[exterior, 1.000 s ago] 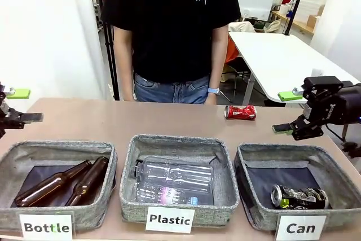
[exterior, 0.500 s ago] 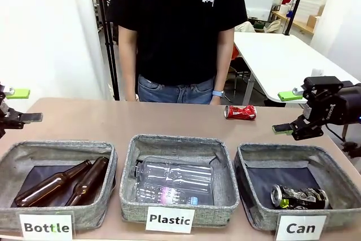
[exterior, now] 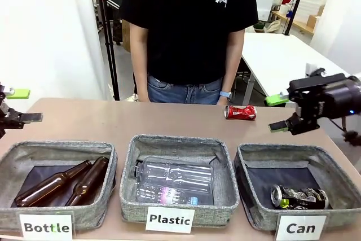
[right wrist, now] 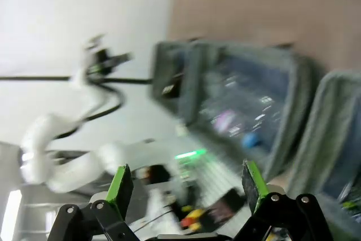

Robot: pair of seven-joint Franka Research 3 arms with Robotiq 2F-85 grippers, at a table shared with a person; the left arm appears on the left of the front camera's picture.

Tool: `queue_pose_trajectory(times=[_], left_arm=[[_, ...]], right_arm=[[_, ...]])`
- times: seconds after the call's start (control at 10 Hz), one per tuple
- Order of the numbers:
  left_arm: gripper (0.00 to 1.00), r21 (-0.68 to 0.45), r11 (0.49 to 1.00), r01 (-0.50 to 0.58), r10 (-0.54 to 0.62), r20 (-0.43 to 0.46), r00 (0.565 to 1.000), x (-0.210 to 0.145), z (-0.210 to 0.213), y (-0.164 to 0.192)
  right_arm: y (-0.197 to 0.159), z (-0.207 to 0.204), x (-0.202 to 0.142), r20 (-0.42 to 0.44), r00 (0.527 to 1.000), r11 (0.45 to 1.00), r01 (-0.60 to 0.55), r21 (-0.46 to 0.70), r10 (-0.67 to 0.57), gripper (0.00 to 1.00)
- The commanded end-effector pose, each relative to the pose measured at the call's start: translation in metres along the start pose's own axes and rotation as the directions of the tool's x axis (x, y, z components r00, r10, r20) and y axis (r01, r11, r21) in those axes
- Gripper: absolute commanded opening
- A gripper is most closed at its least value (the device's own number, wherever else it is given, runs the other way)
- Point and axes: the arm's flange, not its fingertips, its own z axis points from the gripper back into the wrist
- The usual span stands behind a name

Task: Sort the can waste into the basket.
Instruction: Pick up the can waste from the table and place it in the right Fabric basket.

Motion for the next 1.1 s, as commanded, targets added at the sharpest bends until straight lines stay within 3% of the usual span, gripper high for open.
queue_pose_trajectory(times=[0.0,0.1,0.2,0.3,0.4,0.5,0.7,1.0], left_arm=[[1.00,0.000,1.000,-0.002,0.002,0.009,1.000,0.001,0.001,-0.003],[1.00,0.000,1.000,-0.002,0.002,0.009,1.000,0.001,0.001,-0.003],[1.00,0.000,1.000,-0.002,0.002,0.009,1.000,0.001,0.001,-0.003],[1.00,0.000,1.000,-0.002,0.002,0.009,1.000,0.001,0.001,-0.003],[1.00,0.000,1.000,-0.002,0.002,0.009,1.000,0.001,0.001,-0.003],[1.00,0.000,1.000,-0.002,0.002,0.009,1.000,0.001,0.001,-0.003],[1.00,0.000,1.000,-0.002,0.002,0.009,1.000,0.001,0.001,-0.003],[1.00,0.000,1.000,-0.002,0.002,0.009,1.000,0.001,0.001,-0.003]], right_arm=[[0.015,-0.026,0.053,-0.066,0.996,0.913,-0.081,-0.400,0.059,1.00],[0.015,-0.030,0.080,-0.001,0.997,0.784,-0.066,-0.617,0.083,1.00],[0.019,-0.035,0.098,0.037,0.991,0.702,-0.062,-0.709,0.125,1.00],[0.022,-0.041,0.112,0.035,0.984,0.624,-0.082,-0.777,0.174,1.00],[0.025,-0.049,0.125,-0.039,0.977,0.574,-0.155,-0.804,0.209,1.00],[0.021,-0.058,0.146,-0.058,0.981,0.526,-0.148,-0.838,0.184,1.00],[-0.006,-0.078,0.184,-0.058,0.989,0.519,-0.120,-0.847,0.133,1.00],[-0.041,-0.097,0.226,-0.034,0.976,0.539,-0.146,-0.830,0.213,1.00]])
